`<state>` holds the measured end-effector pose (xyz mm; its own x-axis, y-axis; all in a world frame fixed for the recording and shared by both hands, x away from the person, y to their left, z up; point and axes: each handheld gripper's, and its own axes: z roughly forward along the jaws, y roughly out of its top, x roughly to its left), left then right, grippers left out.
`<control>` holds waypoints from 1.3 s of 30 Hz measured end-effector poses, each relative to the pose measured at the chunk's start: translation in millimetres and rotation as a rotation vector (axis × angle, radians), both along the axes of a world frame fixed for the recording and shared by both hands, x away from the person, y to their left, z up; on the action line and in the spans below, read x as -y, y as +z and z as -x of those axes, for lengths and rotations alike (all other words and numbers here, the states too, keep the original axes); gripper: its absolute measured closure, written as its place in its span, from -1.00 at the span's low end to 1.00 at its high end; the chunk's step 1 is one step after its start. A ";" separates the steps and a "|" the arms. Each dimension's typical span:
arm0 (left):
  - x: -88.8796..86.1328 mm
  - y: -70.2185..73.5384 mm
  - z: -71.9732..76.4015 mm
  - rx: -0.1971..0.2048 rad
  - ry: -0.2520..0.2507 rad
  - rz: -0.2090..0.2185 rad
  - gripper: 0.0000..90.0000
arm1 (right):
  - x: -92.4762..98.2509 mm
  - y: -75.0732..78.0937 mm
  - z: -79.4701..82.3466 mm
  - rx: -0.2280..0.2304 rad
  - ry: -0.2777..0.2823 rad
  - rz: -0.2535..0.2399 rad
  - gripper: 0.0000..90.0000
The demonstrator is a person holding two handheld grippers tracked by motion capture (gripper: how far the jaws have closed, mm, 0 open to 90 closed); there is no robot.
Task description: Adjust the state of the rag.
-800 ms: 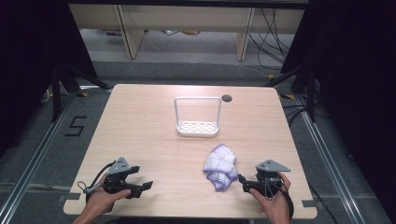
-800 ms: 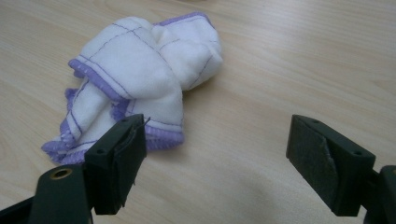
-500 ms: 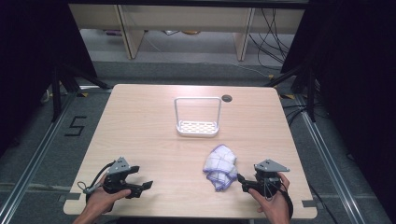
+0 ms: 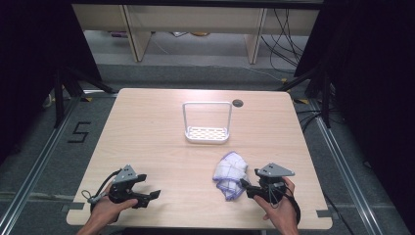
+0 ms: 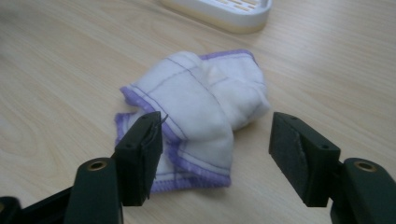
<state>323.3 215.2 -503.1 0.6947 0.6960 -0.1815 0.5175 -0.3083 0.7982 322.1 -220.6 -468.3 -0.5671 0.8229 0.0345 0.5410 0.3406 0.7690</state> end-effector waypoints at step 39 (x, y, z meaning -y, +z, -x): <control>-0.4 -1.3 -1.6 -0.001 -0.003 -0.013 -0.66 | -68.4 -9.9 -30.2 0.049 0.216 0.269 0.82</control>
<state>324.9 215.7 -504.4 0.6965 0.6964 -0.1732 0.5171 -0.3197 0.7939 352.2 -152.3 -478.2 -0.7251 0.6594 -0.1987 0.3991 0.6375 0.6590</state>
